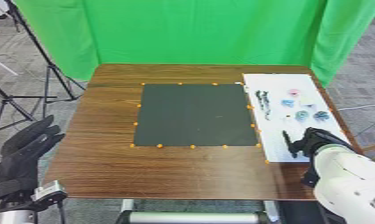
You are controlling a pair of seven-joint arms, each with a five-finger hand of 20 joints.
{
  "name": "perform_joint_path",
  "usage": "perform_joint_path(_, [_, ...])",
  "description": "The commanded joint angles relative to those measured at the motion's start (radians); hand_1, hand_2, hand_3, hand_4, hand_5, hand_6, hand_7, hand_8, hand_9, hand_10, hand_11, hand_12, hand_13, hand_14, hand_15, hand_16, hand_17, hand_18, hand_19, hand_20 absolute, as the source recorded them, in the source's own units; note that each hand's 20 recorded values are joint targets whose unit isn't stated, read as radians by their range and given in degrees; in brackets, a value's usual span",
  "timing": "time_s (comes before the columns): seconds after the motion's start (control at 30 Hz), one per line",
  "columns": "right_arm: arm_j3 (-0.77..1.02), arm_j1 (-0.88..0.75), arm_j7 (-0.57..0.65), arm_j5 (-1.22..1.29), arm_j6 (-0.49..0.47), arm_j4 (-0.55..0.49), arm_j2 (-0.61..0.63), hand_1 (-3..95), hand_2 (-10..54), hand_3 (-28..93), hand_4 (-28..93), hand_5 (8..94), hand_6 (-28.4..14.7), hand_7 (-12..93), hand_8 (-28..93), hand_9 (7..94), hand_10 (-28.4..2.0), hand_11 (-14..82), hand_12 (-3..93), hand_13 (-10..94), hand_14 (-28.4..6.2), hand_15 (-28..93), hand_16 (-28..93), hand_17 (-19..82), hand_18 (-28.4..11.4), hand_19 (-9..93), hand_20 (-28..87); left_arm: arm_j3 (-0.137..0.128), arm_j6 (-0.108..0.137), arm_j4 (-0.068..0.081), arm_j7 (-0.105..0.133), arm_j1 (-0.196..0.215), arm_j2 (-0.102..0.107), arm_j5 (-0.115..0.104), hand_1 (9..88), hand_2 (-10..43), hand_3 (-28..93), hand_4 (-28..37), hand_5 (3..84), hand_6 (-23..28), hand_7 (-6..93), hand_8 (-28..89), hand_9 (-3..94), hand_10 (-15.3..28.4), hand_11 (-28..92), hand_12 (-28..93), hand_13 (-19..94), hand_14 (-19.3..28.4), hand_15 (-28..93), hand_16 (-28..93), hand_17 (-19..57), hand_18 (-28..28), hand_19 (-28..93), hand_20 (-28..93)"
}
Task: Arrange flowers
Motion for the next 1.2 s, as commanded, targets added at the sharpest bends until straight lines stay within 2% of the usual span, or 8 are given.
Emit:
perform_joint_path(0.03, [-0.039,0.024,0.016,-0.036,0.013,0.033,0.005,31.0,2.3,70,-19,70.5,-12.1,25,-7,78.3,-20.0,43.7,22.9,82,-8.6,71,23,58,-18.4,93,-20,0.007,-0.016,-0.001,-0.017,-0.012,-0.009,0.011,25.9,5.9,82,-20.5,37.9,8.7,16.6,-11,33.0,19.5,37,6,23,26.1,63,-17,-9.9,21.2,59,2])
perform_joint_path(0.2, [-0.085,0.041,0.035,-0.041,0.028,0.039,0.019,31.0,2.2,70,-19,70.3,-12.1,26,-7,78.2,-20.1,43.6,22.9,82,-8.6,71,23,58,-18.3,93,-21,0.002,-0.033,-0.001,-0.043,-0.022,-0.033,0.037,25.9,5.9,82,-20.5,37.9,8.7,16.6,-12,33.0,19.4,37,6,23,26.2,63,-17,-9.9,21.2,59,2])
perform_joint_path(0.33, [-0.149,0.076,0.061,-0.049,0.018,0.055,0.026,31.1,2.1,71,-19,70.2,-12.1,26,-7,78.3,-20.0,43.6,22.9,82,-8.6,71,22,58,-18.4,93,-21,-0.001,-0.041,-0.001,-0.055,-0.026,-0.039,0.046,25.9,6.0,82,-20.4,37.9,8.8,16.5,-12,32.9,19.4,37,6,23,26.1,63,-17,-9.9,21.2,59,2])
perform_joint_path(0.43, [-0.176,0.058,0.054,-0.084,0.026,0.062,0.045,31.3,1.8,71,-19,70.2,-11.9,26,-7,78.3,-20.0,43.7,22.9,82,-8.5,70,22,58,-18.4,93,-21,-0.001,-0.037,0.000,-0.047,-0.023,-0.033,0.037,25.9,5.9,82,-20.4,37.9,8.7,16.6,-11,33.0,19.3,37,6,23,26.2,63,-17,-9.9,21.2,59,2])
perform_joint_path(0.77, [-0.276,0.078,0.081,-0.108,0.006,0.110,0.043,33.0,0.1,70,-19,70.2,-11.6,27,-7,78.2,-19.5,44.0,23.1,82,-8.5,70,22,58,-18.1,93,-22,-0.002,-0.048,0.002,-0.062,-0.030,-0.041,0.045,25.9,5.9,82,-20.3,37.9,8.7,16.7,-11,33.0,19.4,37,6,23,26.1,63,-17,-9.9,21.2,59,2])
perform_joint_path(0.97, [-0.318,0.091,0.088,-0.125,-0.003,0.143,0.037,34.3,-1.5,71,-20,70.2,-10.9,29,-7,78.3,-19.1,44.5,23.2,82,-8.4,70,22,58,-18.0,93,-22,-0.009,-0.060,0.002,-0.080,-0.037,-0.055,0.063,26.0,6.0,82,-20.3,37.9,8.8,16.6,-12,33.0,19.4,37,6,23,26.1,63,-17,-9.9,21.2,59,2])
perform_joint_path(1.1, [-0.332,0.094,0.094,-0.120,-0.011,0.163,0.026,34.9,-2.4,71,-20,70.6,-10.5,31,-7,78.4,-18.6,45.4,23.3,82,-8.0,70,22,58,-18.0,93,-22,-0.008,-0.062,0.003,-0.079,-0.039,-0.054,0.062,26.0,6.0,83,-20.1,37.9,8.7,16.6,-11,33.0,19.4,37,6,23,26.2,63,-17,-9.9,21.2,59,2])
perform_joint_path(1.2, [-0.348,0.099,0.091,-0.130,-0.007,0.177,0.020,35.9,-3.3,71,-20,71.2,-10.1,32,-7,78.9,-18.0,46.1,23.4,82,-7.6,70,22,58,-17.7,93,-22,-0.009,-0.069,0.005,-0.088,-0.047,-0.065,0.071,26.1,6.1,82,-20.1,37.9,8.8,16.5,-11,33.0,19.4,37,6,23,26.1,63,-17,-9.9,21.2,59,2])
